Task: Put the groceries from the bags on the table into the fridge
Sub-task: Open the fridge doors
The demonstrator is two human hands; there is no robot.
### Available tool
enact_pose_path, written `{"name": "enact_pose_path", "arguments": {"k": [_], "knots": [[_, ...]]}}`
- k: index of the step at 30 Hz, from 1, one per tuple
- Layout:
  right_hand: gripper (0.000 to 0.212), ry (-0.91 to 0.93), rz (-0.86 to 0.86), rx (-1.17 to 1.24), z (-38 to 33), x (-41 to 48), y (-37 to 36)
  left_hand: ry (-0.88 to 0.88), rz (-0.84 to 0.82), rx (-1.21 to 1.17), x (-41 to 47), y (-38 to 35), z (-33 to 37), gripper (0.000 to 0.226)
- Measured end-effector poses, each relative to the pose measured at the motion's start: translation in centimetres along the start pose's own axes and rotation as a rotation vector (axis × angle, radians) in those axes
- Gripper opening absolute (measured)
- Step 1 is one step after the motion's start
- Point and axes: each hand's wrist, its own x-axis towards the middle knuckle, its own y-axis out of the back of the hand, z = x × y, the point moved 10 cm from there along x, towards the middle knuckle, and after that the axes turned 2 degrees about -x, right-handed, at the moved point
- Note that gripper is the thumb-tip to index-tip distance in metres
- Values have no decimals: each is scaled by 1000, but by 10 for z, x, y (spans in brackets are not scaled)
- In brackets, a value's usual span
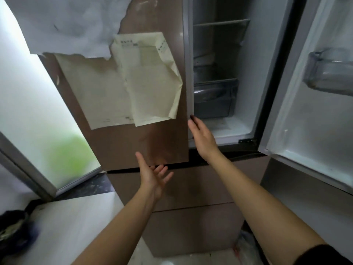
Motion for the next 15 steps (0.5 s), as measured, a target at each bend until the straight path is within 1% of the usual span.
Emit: {"name": "enact_pose_path", "arguments": {"k": [2,5,7,10,12,15], "knots": [[54,33,-52,-77,-7,6,-17,21,-22,-27,2,-1,-1,113],[57,6,-82,-160,1,3,-26,84,-114,-95,9,-10,-3,116],[57,3,-111,-103,3,0,-29,106,-168,-157,11,-19,0,118],[53,-36,-141,8,2,-9,-31,106,-187,-167,9,-24,0,113],[51,-41,-122,28,2,-15,-29,88,-200,-134,7,-23,-2,108],[51,-25,-55,-55,-1,-23,-16,63,-208,-65,8,-22,-1,104]]}}
